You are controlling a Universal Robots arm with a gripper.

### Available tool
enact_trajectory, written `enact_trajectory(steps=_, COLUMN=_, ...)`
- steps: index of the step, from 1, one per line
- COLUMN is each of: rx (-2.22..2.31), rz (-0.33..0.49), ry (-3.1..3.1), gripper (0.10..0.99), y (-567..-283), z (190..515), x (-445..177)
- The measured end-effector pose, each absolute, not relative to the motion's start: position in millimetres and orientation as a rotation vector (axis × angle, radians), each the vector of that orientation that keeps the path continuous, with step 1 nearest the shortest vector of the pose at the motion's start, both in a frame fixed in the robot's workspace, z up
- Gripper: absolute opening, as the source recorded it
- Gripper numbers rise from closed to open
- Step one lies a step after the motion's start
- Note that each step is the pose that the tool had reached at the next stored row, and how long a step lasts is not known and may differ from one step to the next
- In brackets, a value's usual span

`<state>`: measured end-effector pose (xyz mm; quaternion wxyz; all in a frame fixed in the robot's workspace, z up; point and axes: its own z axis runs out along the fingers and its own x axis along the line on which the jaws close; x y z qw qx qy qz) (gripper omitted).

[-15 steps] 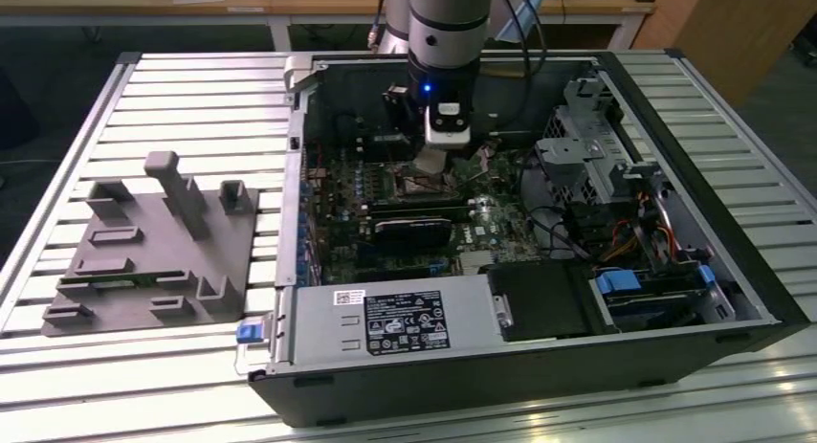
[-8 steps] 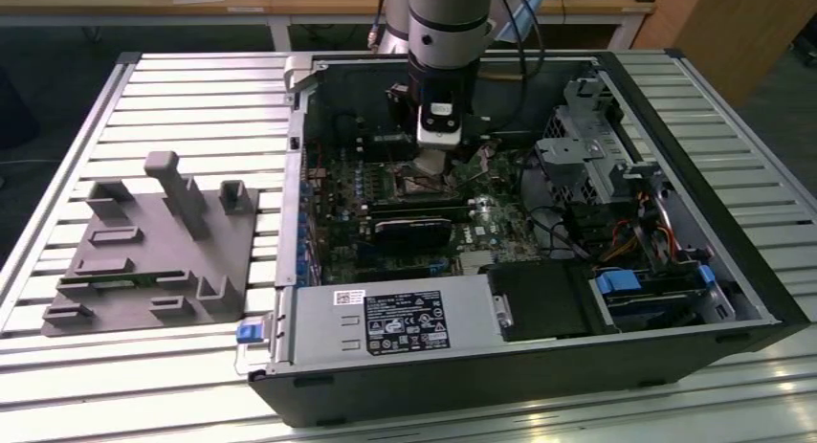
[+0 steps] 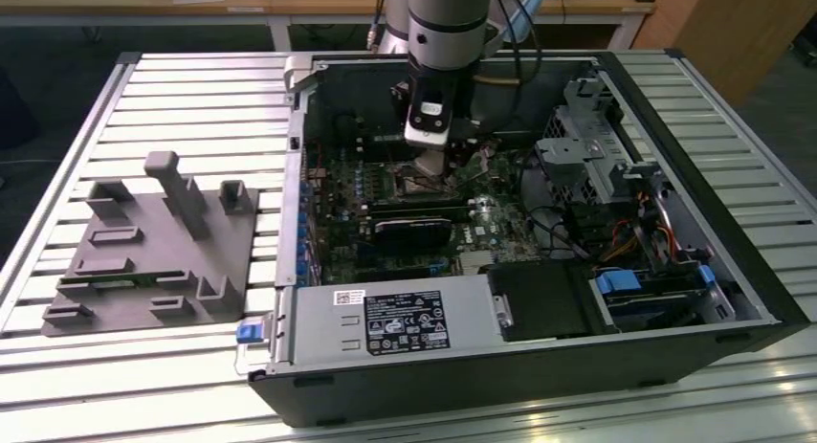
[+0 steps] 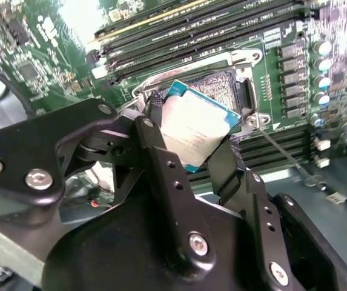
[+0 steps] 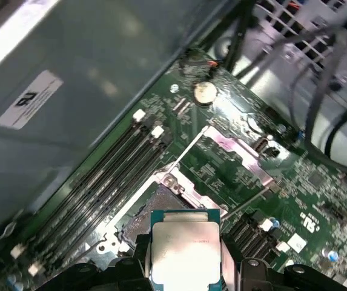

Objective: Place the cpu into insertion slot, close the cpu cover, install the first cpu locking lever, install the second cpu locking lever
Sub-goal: 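Place the cpu into insertion slot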

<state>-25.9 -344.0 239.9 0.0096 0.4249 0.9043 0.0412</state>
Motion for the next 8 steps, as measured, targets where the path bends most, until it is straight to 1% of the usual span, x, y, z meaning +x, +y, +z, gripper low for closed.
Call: enact_trajectory(steps=8, rx=1.526, rz=0.126, ry=2.715, gripper=0.541, y=-344.0, z=238.8, x=-25.9)
